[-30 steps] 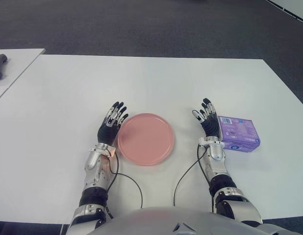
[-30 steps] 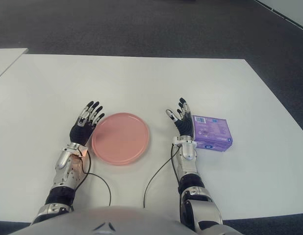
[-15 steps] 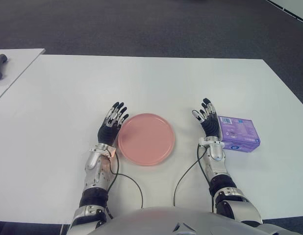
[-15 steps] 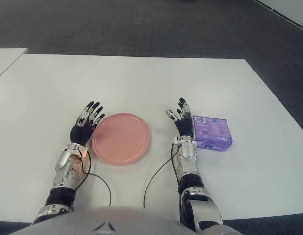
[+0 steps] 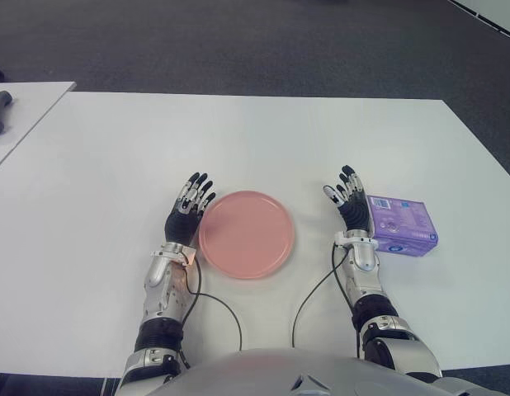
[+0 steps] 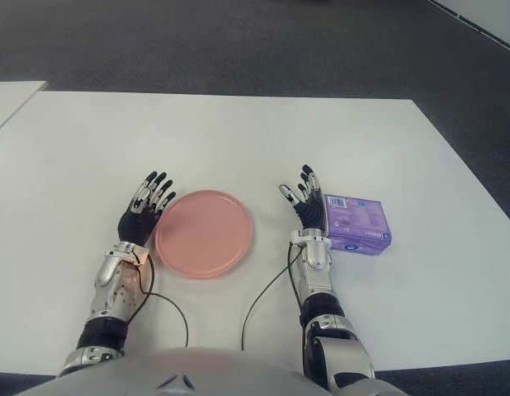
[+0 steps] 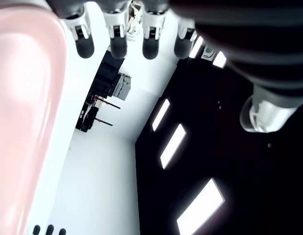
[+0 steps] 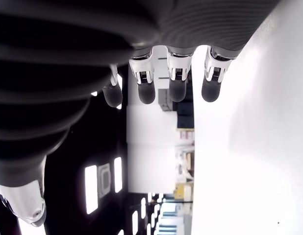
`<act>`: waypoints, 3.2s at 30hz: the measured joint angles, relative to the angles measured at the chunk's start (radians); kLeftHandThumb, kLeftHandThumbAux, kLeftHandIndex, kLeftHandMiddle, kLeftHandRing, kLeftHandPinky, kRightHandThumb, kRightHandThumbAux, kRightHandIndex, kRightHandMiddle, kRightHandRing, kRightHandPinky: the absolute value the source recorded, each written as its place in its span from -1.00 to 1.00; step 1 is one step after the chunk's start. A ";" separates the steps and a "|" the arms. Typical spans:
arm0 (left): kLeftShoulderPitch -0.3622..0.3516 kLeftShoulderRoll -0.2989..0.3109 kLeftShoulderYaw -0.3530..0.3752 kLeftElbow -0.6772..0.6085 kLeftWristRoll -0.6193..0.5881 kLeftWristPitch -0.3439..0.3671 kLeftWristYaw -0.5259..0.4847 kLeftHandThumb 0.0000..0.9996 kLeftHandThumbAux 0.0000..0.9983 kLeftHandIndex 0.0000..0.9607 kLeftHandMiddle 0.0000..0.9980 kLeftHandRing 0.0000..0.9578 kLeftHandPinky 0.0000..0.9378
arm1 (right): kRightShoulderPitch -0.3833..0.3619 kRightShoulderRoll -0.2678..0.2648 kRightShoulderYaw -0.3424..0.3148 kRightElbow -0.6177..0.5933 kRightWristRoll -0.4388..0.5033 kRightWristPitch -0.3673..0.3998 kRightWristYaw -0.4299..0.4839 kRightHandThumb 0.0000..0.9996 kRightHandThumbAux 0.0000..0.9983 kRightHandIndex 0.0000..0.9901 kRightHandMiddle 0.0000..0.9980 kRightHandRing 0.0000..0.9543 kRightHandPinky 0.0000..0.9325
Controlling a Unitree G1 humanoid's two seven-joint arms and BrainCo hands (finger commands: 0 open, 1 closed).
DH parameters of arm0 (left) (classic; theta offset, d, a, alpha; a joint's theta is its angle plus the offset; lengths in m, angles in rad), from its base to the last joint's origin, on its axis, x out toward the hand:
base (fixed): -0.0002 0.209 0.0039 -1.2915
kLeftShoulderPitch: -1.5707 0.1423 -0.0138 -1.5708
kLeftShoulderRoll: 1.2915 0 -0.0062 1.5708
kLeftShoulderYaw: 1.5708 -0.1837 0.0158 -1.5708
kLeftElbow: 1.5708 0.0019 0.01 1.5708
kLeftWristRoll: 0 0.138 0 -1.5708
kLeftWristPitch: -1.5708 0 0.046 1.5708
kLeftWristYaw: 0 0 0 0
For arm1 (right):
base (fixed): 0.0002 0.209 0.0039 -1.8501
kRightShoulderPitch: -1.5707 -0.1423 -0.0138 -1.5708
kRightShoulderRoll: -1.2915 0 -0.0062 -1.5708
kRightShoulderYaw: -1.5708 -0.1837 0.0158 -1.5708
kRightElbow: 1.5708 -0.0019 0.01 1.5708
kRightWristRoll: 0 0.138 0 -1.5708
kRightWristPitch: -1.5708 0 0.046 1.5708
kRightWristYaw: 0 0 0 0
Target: Put the tissue paper into the plate.
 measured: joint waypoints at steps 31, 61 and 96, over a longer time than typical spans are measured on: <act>0.002 0.000 0.005 -0.002 0.018 -0.023 0.047 -0.96 -0.14 -1.00 -1.00 -1.00 -1.00 | 0.006 0.000 0.000 -0.008 0.001 0.003 0.003 -0.53 0.22 -0.81 -0.88 -0.91 -0.85; -0.050 -0.020 0.003 0.092 0.040 -0.096 0.069 -0.95 -0.11 -1.00 -1.00 -1.00 -1.00 | -0.005 -0.028 -0.041 0.023 0.019 -0.003 0.064 -0.53 0.22 -0.81 -0.88 -0.91 -0.85; -0.105 -0.013 -0.036 0.183 0.110 -0.294 0.078 -1.00 -0.12 -1.00 -1.00 -1.00 -1.00 | -0.020 -0.109 -0.015 -0.379 -0.035 0.184 0.106 -0.58 0.31 -0.82 -0.88 -0.89 -0.89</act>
